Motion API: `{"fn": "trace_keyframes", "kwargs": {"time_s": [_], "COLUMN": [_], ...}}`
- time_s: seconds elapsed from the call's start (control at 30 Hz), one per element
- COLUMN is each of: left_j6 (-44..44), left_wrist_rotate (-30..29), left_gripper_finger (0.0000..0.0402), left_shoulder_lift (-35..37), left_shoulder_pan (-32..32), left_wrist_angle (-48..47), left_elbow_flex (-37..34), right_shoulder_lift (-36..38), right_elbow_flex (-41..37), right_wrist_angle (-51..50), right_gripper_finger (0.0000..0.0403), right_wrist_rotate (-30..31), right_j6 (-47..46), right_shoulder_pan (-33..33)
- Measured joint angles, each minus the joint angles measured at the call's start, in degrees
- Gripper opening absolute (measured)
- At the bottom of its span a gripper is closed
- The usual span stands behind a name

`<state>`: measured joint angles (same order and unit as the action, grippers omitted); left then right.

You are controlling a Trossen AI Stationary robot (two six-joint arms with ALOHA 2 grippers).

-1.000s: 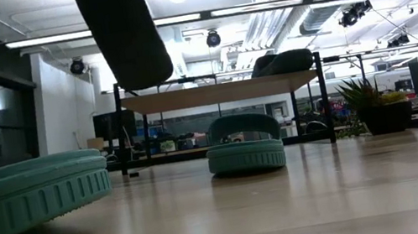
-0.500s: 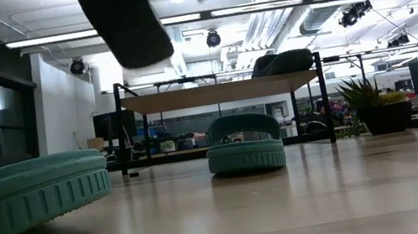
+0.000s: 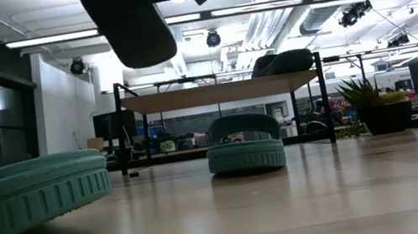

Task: Pick and place slides into the shelf
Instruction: Put the black slide on the shelf

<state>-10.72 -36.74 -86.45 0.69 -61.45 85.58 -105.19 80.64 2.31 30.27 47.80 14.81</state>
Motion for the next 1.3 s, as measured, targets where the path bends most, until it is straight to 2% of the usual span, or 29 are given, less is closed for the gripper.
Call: {"fn": "trace_keyframes", "kwargs": {"time_s": [0.13, 0.43, 0.6, 0.73, 1.1, 1.3], "left_j6": [0.1, 1.5, 3.3, 4.1, 4.6, 4.3], "left_wrist_rotate": [0.4, 0.4, 0.0, -2.4, -4.0, -3.7], "left_gripper_finger": [0.0012, 0.0019, 0.0027, 0.0042, 0.0138, 0.0156], "left_shoulder_lift": [-0.7, -0.7, -0.7, 0.2, 5.6, 9.9], "left_shoulder_pan": [0.0, 0.1, 0.1, 0.0, 0.1, 0.0], "left_wrist_angle": [0.0, -0.1, -0.1, 0.0, -3.7, -4.9], "left_elbow_flex": [0.0, 0.0, 0.0, 0.0, 7.0, 6.7], "right_shoulder_lift": [0.0, 0.0, 0.0, 0.2, 0.6, 2.3], "right_elbow_flex": [0.0, 0.0, 0.0, 0.0, -0.2, -0.1], "right_wrist_angle": [-0.1, 0.4, 0.4, 0.1, -5.4, -7.6], "right_gripper_finger": [0.0187, 0.0032, 0.0029, 0.0029, 0.0028, 0.0028], "right_wrist_rotate": [0.0, 1.2, 1.2, 1.3, 1.2, 0.2], "right_j6": [-1.0, -2.5, -3.7, -4.5, -8.5, -9.1], "right_shoulder_pan": [0.0, 0.0, 0.0, -0.4, -3.0, -4.8]}}
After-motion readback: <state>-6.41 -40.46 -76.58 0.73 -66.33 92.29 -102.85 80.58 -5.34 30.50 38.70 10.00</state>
